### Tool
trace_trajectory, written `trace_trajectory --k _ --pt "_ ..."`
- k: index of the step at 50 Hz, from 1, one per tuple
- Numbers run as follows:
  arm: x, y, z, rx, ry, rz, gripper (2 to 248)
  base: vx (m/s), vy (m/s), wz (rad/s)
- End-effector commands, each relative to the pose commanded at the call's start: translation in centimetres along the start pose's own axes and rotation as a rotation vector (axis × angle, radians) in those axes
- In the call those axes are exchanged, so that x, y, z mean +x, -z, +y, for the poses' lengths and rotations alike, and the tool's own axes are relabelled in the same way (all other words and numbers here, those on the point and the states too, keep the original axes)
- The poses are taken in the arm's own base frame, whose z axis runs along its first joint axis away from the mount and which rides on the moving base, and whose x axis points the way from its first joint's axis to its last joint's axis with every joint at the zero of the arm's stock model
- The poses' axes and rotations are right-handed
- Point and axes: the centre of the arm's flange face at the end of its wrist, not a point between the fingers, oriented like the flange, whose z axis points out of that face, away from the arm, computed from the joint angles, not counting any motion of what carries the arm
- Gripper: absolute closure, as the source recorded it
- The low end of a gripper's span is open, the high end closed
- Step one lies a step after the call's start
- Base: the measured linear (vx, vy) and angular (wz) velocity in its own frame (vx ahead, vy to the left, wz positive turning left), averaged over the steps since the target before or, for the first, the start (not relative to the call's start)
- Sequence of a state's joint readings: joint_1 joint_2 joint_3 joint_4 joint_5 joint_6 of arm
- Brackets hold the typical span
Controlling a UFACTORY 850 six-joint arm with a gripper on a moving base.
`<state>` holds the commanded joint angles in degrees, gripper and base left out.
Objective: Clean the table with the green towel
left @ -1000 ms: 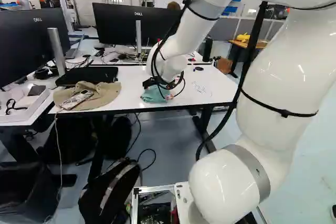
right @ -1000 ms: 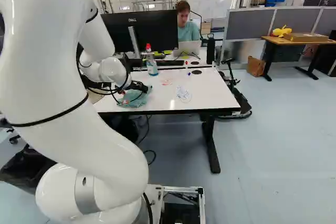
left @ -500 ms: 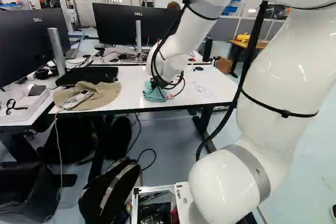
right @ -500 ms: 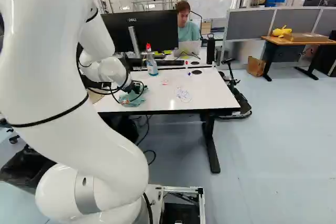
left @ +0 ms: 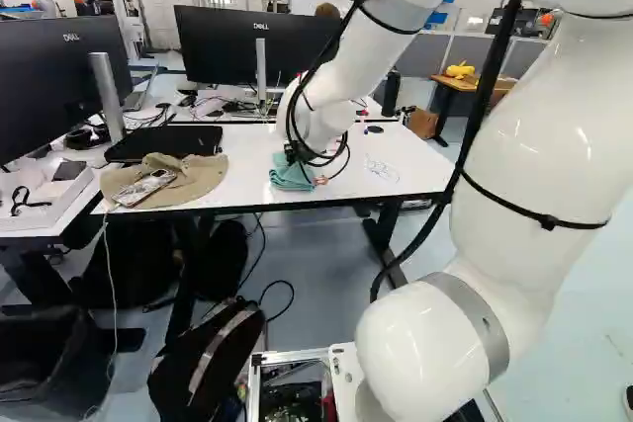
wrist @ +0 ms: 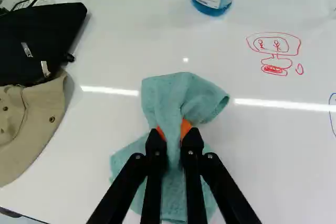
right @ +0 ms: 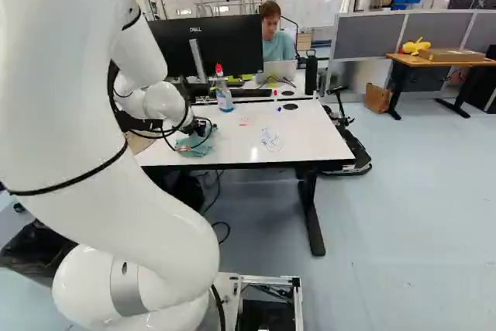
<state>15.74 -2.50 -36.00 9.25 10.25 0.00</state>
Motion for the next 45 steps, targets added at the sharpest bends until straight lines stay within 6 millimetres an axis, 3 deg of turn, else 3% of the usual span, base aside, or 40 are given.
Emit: trace_trajectory --k 24,45 --pt "2.9 1.5 3.1 -0.046 -0.057 0.069 204 0.0 0.0 0.0" --pt "2.8 2.4 6.3 -0.096 -0.107 0.083 204 0.0 0.0 0.0"
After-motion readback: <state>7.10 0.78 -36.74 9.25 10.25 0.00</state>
